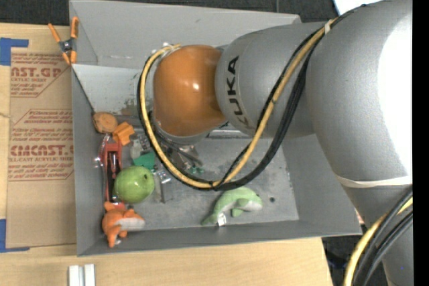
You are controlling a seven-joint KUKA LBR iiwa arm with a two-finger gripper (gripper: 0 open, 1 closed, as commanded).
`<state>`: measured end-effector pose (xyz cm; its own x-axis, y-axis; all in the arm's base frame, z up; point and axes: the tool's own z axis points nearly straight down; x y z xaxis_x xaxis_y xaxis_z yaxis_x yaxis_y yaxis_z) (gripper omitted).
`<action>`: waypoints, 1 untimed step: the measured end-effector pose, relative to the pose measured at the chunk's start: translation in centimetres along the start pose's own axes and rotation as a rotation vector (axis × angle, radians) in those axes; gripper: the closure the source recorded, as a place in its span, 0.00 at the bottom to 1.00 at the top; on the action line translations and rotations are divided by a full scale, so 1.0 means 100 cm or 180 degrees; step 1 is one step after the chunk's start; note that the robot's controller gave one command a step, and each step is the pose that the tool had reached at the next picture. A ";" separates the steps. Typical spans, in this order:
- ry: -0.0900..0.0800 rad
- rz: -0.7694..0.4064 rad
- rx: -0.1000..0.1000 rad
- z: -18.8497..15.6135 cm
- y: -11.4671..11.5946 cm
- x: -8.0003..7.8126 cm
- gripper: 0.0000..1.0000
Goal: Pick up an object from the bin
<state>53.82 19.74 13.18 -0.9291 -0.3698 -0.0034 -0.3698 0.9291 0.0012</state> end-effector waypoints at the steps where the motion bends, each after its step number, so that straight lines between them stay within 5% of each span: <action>1: -0.0001 0.0581 -0.0003 0.013 0.006 -0.001 0.00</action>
Offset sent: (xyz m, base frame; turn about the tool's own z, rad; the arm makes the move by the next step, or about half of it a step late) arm 0.0000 0.0000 0.0000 0.0000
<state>53.68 20.30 11.87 -0.9808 -0.1952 -0.0032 -0.1952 0.9808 0.0028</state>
